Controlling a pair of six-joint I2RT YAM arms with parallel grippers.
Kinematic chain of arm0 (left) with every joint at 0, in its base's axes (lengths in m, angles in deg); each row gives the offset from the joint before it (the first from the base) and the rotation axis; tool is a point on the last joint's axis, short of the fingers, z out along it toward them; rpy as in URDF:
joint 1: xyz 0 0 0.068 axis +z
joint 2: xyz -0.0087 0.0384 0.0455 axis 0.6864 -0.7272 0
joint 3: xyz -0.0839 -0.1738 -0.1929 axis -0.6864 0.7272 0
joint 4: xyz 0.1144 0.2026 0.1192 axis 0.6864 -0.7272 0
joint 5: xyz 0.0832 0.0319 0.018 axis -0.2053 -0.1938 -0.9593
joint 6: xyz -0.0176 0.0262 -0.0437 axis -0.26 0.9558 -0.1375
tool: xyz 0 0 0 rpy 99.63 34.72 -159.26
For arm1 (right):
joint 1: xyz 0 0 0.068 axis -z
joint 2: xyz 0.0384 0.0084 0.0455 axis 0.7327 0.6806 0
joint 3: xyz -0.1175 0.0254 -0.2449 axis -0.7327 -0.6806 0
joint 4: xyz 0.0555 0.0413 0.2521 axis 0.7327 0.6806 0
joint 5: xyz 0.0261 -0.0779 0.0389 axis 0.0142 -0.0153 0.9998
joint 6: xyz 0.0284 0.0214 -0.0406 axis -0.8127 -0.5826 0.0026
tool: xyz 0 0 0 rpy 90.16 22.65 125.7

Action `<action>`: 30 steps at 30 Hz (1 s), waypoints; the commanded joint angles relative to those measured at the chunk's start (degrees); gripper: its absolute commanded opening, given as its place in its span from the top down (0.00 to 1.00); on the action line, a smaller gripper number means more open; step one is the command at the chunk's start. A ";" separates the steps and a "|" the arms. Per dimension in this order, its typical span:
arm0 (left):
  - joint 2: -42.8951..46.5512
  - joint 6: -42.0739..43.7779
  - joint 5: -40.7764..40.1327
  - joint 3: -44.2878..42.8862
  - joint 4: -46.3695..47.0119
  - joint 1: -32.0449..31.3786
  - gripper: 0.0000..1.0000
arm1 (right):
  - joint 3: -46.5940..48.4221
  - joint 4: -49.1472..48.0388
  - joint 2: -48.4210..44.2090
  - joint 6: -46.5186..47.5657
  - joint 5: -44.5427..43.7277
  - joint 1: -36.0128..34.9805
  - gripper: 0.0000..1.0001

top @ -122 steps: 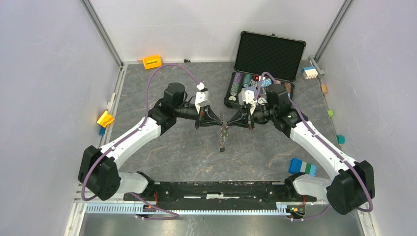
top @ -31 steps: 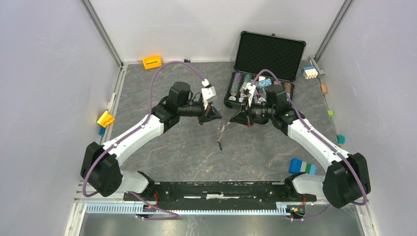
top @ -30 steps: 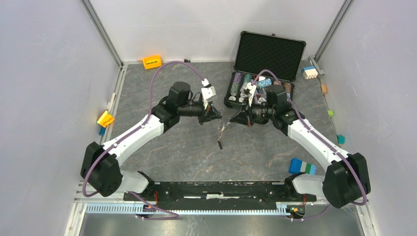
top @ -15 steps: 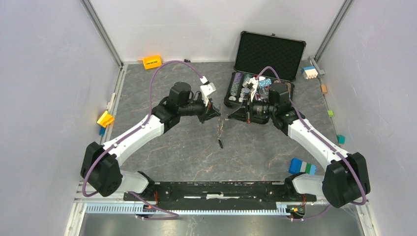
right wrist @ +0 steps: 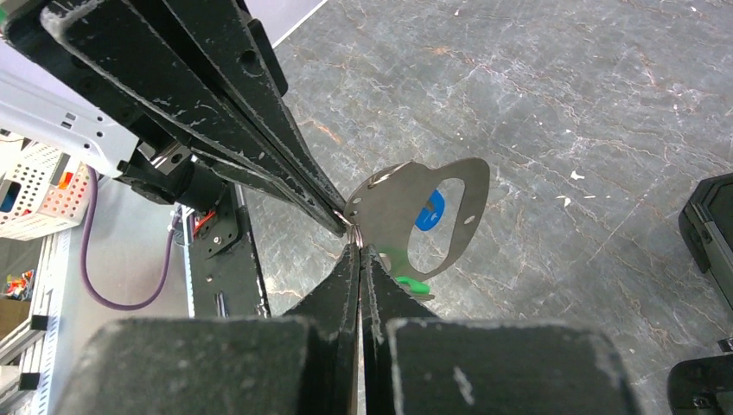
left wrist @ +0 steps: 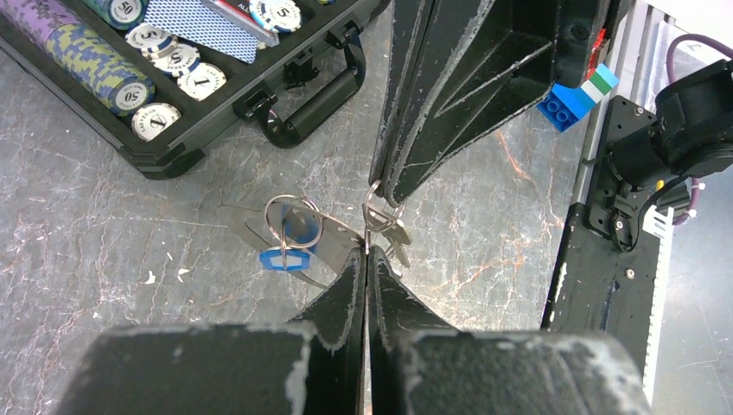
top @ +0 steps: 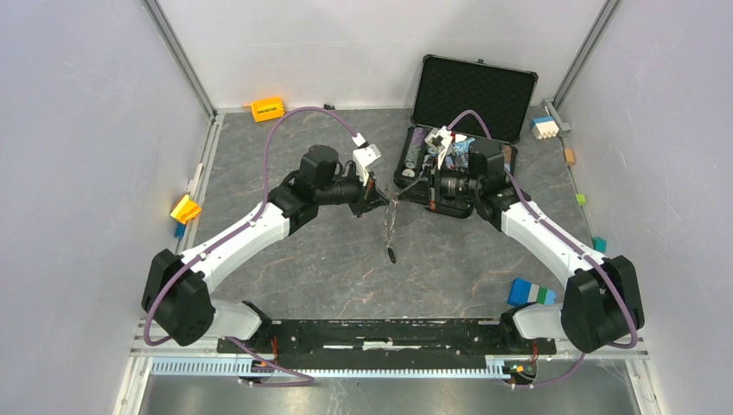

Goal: Put the keys on the keyring

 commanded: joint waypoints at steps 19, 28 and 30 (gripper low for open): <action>1.42 -2.92 -1.15 -3.14 1.12 -0.84 0.98 | 1.87 -2.47 -0.75 -0.79 -1.94 -0.05 1.00; 2.91 -3.34 3.05 -1.58 2.32 0.06 0.98 | 5.93 8.65 -4.20 20.01 -0.90 1.19 1.00; 3.38 -3.87 4.54 -1.38 2.81 0.79 0.98 | 7.18 13.36 -5.11 27.06 -0.45 1.19 1.00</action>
